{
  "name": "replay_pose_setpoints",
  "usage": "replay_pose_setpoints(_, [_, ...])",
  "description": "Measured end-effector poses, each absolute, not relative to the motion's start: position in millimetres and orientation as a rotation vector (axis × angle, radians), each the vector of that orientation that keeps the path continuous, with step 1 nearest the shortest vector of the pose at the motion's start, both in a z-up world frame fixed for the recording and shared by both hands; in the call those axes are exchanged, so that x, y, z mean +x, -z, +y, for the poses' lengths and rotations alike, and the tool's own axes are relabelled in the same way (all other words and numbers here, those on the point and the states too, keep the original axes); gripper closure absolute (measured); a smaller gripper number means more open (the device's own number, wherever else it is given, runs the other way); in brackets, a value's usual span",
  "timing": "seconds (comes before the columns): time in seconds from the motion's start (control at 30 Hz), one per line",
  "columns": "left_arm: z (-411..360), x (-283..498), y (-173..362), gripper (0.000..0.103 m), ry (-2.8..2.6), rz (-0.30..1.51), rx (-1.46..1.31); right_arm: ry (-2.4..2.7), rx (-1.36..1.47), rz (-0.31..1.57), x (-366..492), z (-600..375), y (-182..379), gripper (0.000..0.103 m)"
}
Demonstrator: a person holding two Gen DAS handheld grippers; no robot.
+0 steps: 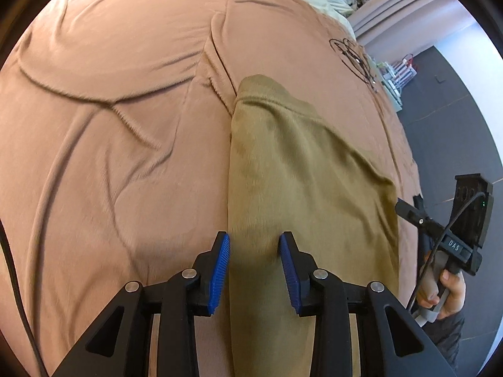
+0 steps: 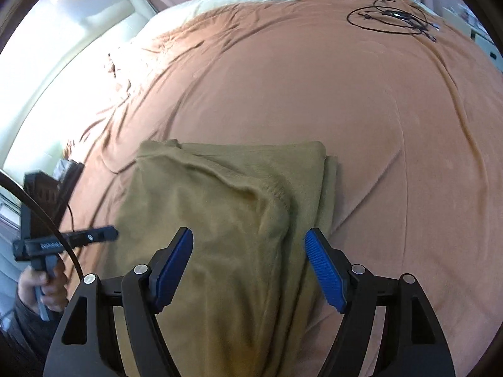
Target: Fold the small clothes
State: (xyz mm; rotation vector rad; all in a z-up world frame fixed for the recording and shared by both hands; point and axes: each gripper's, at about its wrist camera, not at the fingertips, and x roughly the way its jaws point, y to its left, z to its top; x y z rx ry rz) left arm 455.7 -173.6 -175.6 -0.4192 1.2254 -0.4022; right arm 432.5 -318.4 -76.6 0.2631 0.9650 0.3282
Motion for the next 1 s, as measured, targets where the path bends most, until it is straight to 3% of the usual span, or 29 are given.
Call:
replay_pose_setpoints(0.03, [-175.2, 459.5, 176.8, 0.068, 0.394, 1.227, -0.415, -0.324, 0.264, 0.973, 439.0, -316.7, 78.5, 0.058])
replay_pose_setpoints(0.13, [-181.6, 468.6, 177.2, 0.068, 0.381, 1.224, -0.395, -0.314, 0.274, 0.977, 451.8, -318.2, 80.9, 0.08])
replay_pose_setpoints(0.23, [-185.9, 477.9, 177.2, 0.068, 0.365, 1.219, -0.379, -0.289, 0.232, 0.97, 454.5, -315.1, 77.9, 0.094])
replay_pose_setpoints(0.33, [-187.4, 486.1, 178.4, 0.068, 0.347, 1.211, -0.36, -0.253, 0.222, 0.973, 456.8, -315.2, 79.0, 0.096])
replay_pose_setpoints(0.53, [-187.6, 483.4, 178.4, 0.068, 0.326, 1.2, -0.377, -0.173, 0.209, 0.987, 450.9, -304.8, 76.6, 0.095])
replay_pose_setpoints(0.7, [-184.7, 464.9, 178.8, 0.067, 0.35, 1.21, -0.384, -0.112, 0.177, 1.001, 436.5, -302.8, 64.4, 0.071])
replay_pose_setpoints(0.8, [-182.2, 450.1, 178.5, 0.067, 0.365, 1.217, -0.39, -0.11, 0.188, 1.003, 421.6, -307.6, 59.6, 0.051])
replay_pose_setpoints(1.0, [-179.9, 417.5, 181.9, 0.067, 0.392, 1.237, -0.379, -0.153, 0.241, 1.022, 383.5, -311.2, 62.6, 0.047])
